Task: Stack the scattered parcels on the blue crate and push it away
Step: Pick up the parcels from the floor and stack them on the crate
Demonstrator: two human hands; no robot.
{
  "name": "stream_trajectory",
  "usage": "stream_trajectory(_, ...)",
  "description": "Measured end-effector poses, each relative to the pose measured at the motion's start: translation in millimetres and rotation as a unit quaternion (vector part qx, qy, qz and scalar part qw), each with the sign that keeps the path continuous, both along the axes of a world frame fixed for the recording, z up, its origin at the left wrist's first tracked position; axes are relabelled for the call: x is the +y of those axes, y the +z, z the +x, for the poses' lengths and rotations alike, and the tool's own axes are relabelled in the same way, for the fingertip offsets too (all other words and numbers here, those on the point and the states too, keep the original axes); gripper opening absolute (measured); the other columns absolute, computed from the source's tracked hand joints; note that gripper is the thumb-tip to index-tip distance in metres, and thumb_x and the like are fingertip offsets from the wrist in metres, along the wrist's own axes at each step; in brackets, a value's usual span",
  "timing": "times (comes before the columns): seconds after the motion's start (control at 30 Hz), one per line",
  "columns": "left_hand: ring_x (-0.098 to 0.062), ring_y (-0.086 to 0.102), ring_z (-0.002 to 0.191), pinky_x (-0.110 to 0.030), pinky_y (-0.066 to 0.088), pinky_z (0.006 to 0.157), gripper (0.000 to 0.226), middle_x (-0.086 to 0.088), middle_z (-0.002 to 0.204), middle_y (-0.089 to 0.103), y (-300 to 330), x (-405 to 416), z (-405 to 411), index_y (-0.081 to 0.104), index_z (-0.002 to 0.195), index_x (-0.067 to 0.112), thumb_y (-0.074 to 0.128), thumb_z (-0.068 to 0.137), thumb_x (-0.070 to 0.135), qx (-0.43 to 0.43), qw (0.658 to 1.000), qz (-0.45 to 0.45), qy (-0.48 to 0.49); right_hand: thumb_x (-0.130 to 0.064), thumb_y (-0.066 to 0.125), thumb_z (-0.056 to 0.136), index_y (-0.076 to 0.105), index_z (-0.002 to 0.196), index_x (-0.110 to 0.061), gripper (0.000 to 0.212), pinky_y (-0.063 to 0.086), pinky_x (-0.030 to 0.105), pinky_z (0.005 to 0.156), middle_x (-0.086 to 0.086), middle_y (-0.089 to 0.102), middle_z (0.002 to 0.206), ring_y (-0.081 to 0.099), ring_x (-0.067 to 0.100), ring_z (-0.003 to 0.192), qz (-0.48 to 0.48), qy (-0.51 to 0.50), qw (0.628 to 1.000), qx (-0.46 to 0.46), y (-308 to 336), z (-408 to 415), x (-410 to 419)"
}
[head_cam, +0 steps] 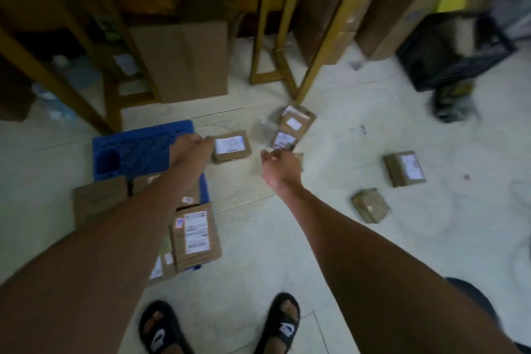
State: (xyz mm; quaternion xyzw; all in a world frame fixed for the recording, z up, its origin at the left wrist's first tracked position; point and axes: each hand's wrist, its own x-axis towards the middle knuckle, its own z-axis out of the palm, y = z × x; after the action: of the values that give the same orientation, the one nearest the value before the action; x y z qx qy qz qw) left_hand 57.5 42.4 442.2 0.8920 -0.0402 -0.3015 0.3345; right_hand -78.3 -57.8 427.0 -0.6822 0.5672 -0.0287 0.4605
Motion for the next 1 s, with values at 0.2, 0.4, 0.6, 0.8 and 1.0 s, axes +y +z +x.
stream_trajectory(0.2, -0.037, 0.066, 0.093, -0.046, 0.057, 0.085, 0.023, -0.016, 0.092, 0.067, -19, -98, -79, 0.067, 0.080, 0.009, 0.057, 0.086, 0.029, 0.031, 0.998, -0.045, -0.042, -0.041, 0.052, 0.080, 0.048, 0.054, -0.020, 0.034, 0.058, 0.053, 0.076, 0.009, 0.061, 0.067, 0.065, 0.035, 0.071, 0.021, -0.072, 0.997, -0.004, -25, -101, -85)
stream_trajectory(0.4, -0.030, 0.064, 0.081, -0.046, 0.055, 0.081, 0.032, -0.022, 0.094, 0.071, -117, -145, -119, 0.063, 0.075, 0.010, 0.045, 0.069, 0.035, 0.074, 0.993, -0.053, -0.075, -0.038, 0.051, 0.090, 0.066, 0.086, -0.014, 0.028, 0.053, 0.040, 0.089, 0.011, 0.071, 0.095, 0.065, 0.036, 0.099, 0.036, -0.102, 0.994, 0.016, -102, -155, -122)
stream_trajectory(0.6, -0.035, 0.058, 0.113, -0.036, 0.047, 0.091, 0.040, -0.018, 0.121, 0.064, -250, -163, -117, 0.061, 0.117, 0.002, 0.041, 0.094, 0.027, 0.050, 0.995, 0.002, -0.089, -0.035, 0.048, 0.097, 0.048, 0.139, -0.010, 0.049, 0.034, 0.028, 0.106, 0.011, 0.052, 0.142, 0.046, 0.027, 0.133, 0.037, -0.078, 0.996, 0.007, -231, -130, -145)
stream_trajectory(0.8, -0.030, 0.049, 0.129, -0.039, 0.041, 0.106, 0.055, -0.010, 0.142, 0.052, -381, -189, -101, 0.052, 0.137, 0.018, 0.033, 0.098, 0.050, 0.027, 0.989, 0.017, -0.143, -0.039, 0.050, 0.096, 0.034, 0.148, -0.013, 0.060, 0.034, 0.036, 0.109, 0.011, 0.045, 0.148, 0.042, 0.030, 0.136, 0.025, -0.120, 0.992, -0.026, -368, -94, -175)
stream_trajectory(1.0, -0.033, 0.050, 0.126, -0.041, 0.041, 0.103, 0.059, -0.016, 0.141, 0.050, -460, -217, -91, 0.048, 0.138, 0.010, 0.021, 0.101, 0.048, 0.042, 0.988, -0.014, -0.147, -0.035, 0.043, 0.099, 0.041, 0.142, -0.011, 0.049, 0.040, 0.033, 0.093, 0.011, 0.055, 0.136, 0.052, 0.030, 0.124, 0.026, -0.098, 0.993, -0.066, -444, -75, -193)
